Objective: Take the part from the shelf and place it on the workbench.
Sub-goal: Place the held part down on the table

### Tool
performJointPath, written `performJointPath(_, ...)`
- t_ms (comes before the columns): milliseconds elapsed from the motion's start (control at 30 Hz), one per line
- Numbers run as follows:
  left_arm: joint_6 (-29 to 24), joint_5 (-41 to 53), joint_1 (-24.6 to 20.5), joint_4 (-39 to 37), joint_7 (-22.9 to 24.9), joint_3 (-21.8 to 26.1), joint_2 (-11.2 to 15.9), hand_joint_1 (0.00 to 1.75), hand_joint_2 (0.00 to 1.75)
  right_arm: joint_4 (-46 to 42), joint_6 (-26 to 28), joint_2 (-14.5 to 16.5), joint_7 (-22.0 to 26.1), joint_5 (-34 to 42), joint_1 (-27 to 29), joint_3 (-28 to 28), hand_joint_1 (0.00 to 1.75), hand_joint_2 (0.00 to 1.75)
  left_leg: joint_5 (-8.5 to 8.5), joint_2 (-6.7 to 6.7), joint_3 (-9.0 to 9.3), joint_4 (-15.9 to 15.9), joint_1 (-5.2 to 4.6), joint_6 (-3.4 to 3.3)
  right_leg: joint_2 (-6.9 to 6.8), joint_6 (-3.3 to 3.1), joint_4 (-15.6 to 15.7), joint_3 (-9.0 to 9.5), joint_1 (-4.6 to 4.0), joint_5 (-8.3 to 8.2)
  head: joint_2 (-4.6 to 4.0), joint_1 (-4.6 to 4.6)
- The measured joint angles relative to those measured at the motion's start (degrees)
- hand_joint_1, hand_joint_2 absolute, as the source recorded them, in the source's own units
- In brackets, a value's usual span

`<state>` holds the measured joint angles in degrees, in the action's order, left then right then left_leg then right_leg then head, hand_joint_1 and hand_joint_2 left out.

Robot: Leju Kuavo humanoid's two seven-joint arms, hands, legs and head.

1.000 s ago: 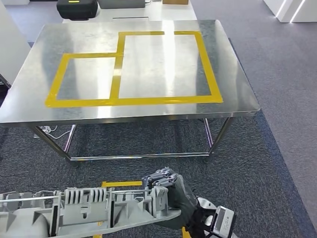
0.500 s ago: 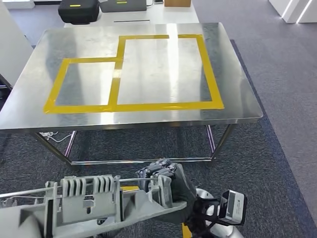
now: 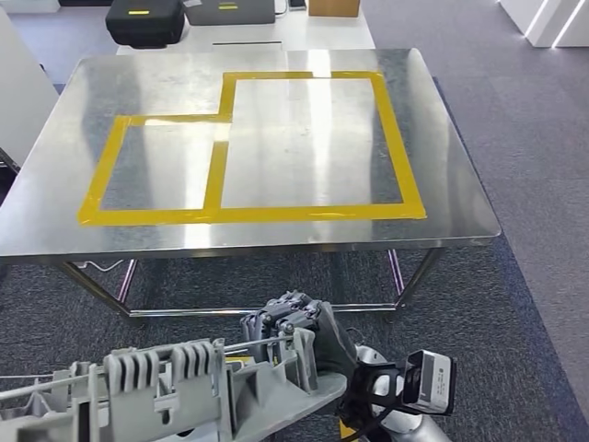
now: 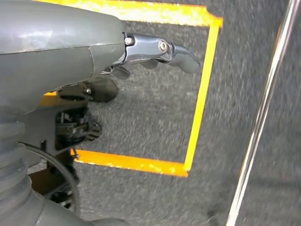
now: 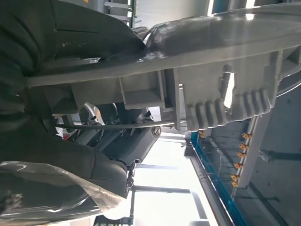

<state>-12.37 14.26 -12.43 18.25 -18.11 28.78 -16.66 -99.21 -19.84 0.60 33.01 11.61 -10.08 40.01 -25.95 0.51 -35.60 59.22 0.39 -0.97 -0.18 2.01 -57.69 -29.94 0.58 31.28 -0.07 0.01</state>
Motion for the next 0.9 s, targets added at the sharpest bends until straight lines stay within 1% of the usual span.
performJointPath(33,-0.55,-1.78,0.00,1.05,0.89,-1.40,-0.01,0.00,1.75,0.09,-0.26,0.01,0.01,0.03,-0.25,0.10,1.75,1.75,-0.18,0.00,0.35,-0.19,0.12,-0.36,0.01,0.30,-1.03,-0.46,0.02,0.62,0.00,0.07)
performJointPath(67,-1.15,-3.56,-0.08,1.93,1.51,-2.90,-0.02,0.00,1.75,0.22,-0.48,0.01,0.02,0.17,-0.53,0.21,1.75,1.75,-0.37,-0.01,0.71,-0.37,0.26,-0.71,0.04,0.56,-3.40,-1.74,0.05,1.64,0.00,0.17)
performJointPath(100,-1.61,-5.02,-0.15,2.43,1.70,-4.24,0.01,0.00,1.75,0.37,-0.63,0.01,0.04,0.36,-0.76,0.29,1.75,1.75,-0.60,-0.03,0.93,-0.40,0.27,-1.00,0.07,0.70,-7.15,-3.97,0.06,2.91,0.00,0.27)
performJointPath(133,-1.90,-6.17,-0.20,2.71,1.72,-5.39,0.04,0.00,1.75,0.51,-0.73,0.01,0.05,0.52,-0.90,0.35,1.75,1.75,-0.83,-0.03,1.07,-0.40,0.25,-1.19,0.08,0.80,-11.34,-6.64,0.07,4.15,0.00,0.35)
performJointPath(167,-2.11,-7.23,-0.15,2.87,1.66,-6.53,0.11,0.00,1.75,0.70,-0.80,0.01,0.05,0.64,-0.91,0.41,1.75,1.75,-1.08,0.00,1.28,-0.39,0.24,-1.30,0.09,0.89,-15.18,-9.35,0.08,4.94,0.00,0.37)
performJointPath(200,-2.23,-8.05,0.00,3.01,1.58,-7.53,0.21,0.00,1.75,0.91,-0.85,0.01,0.05,0.69,-0.88,0.47,1.75,1.75,-1.39,0.03,1.59,-0.39,0.22,-1.34,0.09,0.92,-17.40,-11.32,0.08,4.78,0.00,0.37)
performJointPath(233,-2.28,-8.69,0.19,3.13,1.51,-8.42,0.30,0.00,1.75,1.13,-0.90,0.01,0.05,0.68,-0.86,0.53,1.75,1.75,-1.75,0.09,2.06,-0.38,0.22,-1.29,0.08,0.90,-17.32,-12.14,0.09,3.36,0.00,0.39)
performJointPath(267,-2.34,-9.26,0.36,3.24,1.45,-9.31,0.38,0.00,1.75,1.36,-0.92,0.01,0.03,0.66,-0.87,0.58,1.75,1.75,-2.18,0.15,2.67,-0.38,0.23,-1.20,0.07,0.83,-15.08,-11.85,0.10,0.87,0.00,0.38)
performJointPath(300,-2.41,-9.71,0.46,3.35,1.44,-10.05,0.41,0.00,1.75,1.55,-0.87,0.01,-0.01,0.61,-0.91,0.61,1.75,1.75,-2.63,0.21,3.31,-0.38,0.24,-1.06,0.06,0.73,-11.31,-10.65,0.12,-2.09,0.00,0.39)
performJointPath(333,-2.60,-10.28,0.49,3.47,1.43,-10.81,0.45,0.00,1.75,1.78,-0.67,0.01,-0.12,0.45,-1.00,0.64,1.75,1.75,-3.07,0.27,3.89,-0.41,0.20,-0.83,0.04,0.60,-7.58,-9.17,0.09,-4.23,0.00,0.39)
performJointPath(367,-2.91,-10.98,0.46,3.61,1.36,-11.52,0.50,0.00,1.75,2.02,-0.29,0.04,-0.28,0.16,-1.13,0.68,1.75,1.75,-3.47,0.29,4.23,-0.35,0.12,-0.53,0.07,0.41,-4.29,-7.62,0.04,-5.36,0.00,0.40)
performJointPath(400,-3.32,-11.79,0.44,3.78,1.22,-12.15,0.58,0.00,1.75,2.33,0.20,0.09,-0.48,-0.21,-1.27,0.73,1.75,1.75,-3.73,0.29,4.35,-0.33,0.04,-0.24,0.11,0.14,-2.48,-6.65,-0.04,-5.52,0.00,0.43)
performJointPath(433,-3.79,-12.85,0.44,3.95,0.97,-12.79,0.65,0.00,1.75,2.79,0.90,0.15,-0.73,-0.70,-1.40,0.78,1.75,1.75,-3.91,0.27,4.35,-0.33,-0.05,0.03,0.19,-0.16,-1.78,-6.13,-0.13,-4.97,0.00,0.34)
performJointPath(533,-4.79,-16.76,0.51,4.45,-0.01,-14.40,0.78,0.00,1.75,4.34,3.05,0.31,-1.23,-1.94,-1.60,0.89,1.75,1.75,-4.52,0.17,4.47,-0.21,0.01,0.67,0.34,-1.16,-1.39,-5.69,-0.11,-4.28,0.00,0.09)
performJointPath(567,-4.91,-18.21,0.51,4.67,-0.31,-14.88,0.81,0.00,1.75,4.78,3.75,0.38,-1.37,-2.25,-1.66,0.93,1.75,1.75,-5.03,0.14,4.24,0.59,0.06,0.94,0.26,-1.50,-1.34,-5.41,-0.03,-4.07,0.00,0.01)
performJointPath(600,-4.93,-19.83,0.52,4.92,-0.55,-15.36,0.85,0.00,1.75,5.18,4.50,0.47,-1.54,-2.58,-1.78,0.96,1.75,1.75,-5.99,0.10,3.28,2.68,0.12,1.24,0.16,-1.82,-1.29,-5.06,0.07,-3.84,0.00,-0.08)
performJointPath(633,-4.91,-21.50,0.53,5.11,-0.69,-15.78,0.88,0.00,1.75,5.56,5.31,0.57,-1.75,-2.91,-1.91,1.00,1.75,1.75,-7.16,0.06,1.74,5.67,0.15,1.49,0.07,-2.09,-1.27,-4.73,0.08,-3.61,0.00,-0.19)
performJointPath(700,-4.26,-24.26,1.41,5.11,-1.27,-16.77,1.63,0.00,1.75,6.35,8.31,0.74,-1.76,-4.24,-1.99,0.95,1.75,1.75,-9.61,0.02,-2.91,13.44,0.18,1.76,0.01,-2.40,-1.28,-4.18,0.07,-3.08,0.00,-0.27)
performJointPath(733,-2.77,-25.00,2.54,4.77,-2.54,-17.23,2.52,0.00,1.75,6.61,10.33,0.69,-1.43,-5.16,-1.68,0.81,1.75,1.75,-9.91,0.02,-4.66,15.92,0.19,1.78,0.10,-2.45,-1.28,-3.85,0.07,-2.78,0.00,-0.28)
performJointPath(767,0.21,-25.46,4.41,3.86,-5.13,-17.73,4.04,0.00,1.75,6.78,12.64,0.38,-0.85,-6.16,-1.05,0.47,1.75,1.75,-9.08,0.01,-5.64,16.68,0.22,1.76,0.30,-2.47,-1.28,-3.32,0.08,-2.35,0.00,-0.31)
performJointPath(800,3.73,-25.73,6.58,2.64,-8.37,-18.13,5.91,0.00,1.75,6.80,14.56,-0.07,-0.28,-6.97,-0.19,-0.08,1.75,1.75,-7.12,-0.01,-5.44,15.11,0.27,1.70,0.60,-2.44,-1.28,-2.65,0.09,-1.87,0.00,-0.31)
performJointPath(833,6.96,-25.98,8.80,1.24,-11.52,-18.41,7.61,0.00,1.75,6.74,15.70,-0.60,0.15,-7.52,0.71,-0.80,1.75,1.75,-4.48,-0.05,-4.39,11.85,0.31,1.63,0.92,-2.35,-1.28,-1.89,0.10,-1.32,0.00,-0.33)
performJointPath(867,9.35,-26.29,10.92,-0.15,-14.05,-18.59,9.33,0.00,1.75,6.66,16.37,-1.10,0.44,-7.99,1.53,-1.59,1.75,1.75,-2.19,-0.14,-3.09,8.24,0.32,1.53,1.23,-2.13,-1.25,-1.17,0.10,-0.75,0.00,-0.35)
performJointPath(900,10.30,-26.53,12.34,-1.19,-15.28,-18.67,10.64,0.00,1.75,6.57,16.54,-1.43,0.51,-8.33,2.07,-2.29,1.75,1.75,-0.66,-0.22,-1.97,5.34,0.19,1.46,1.39,-1.83,-1.22,-0.84,0.02,-0.31,0.00,-0.44)
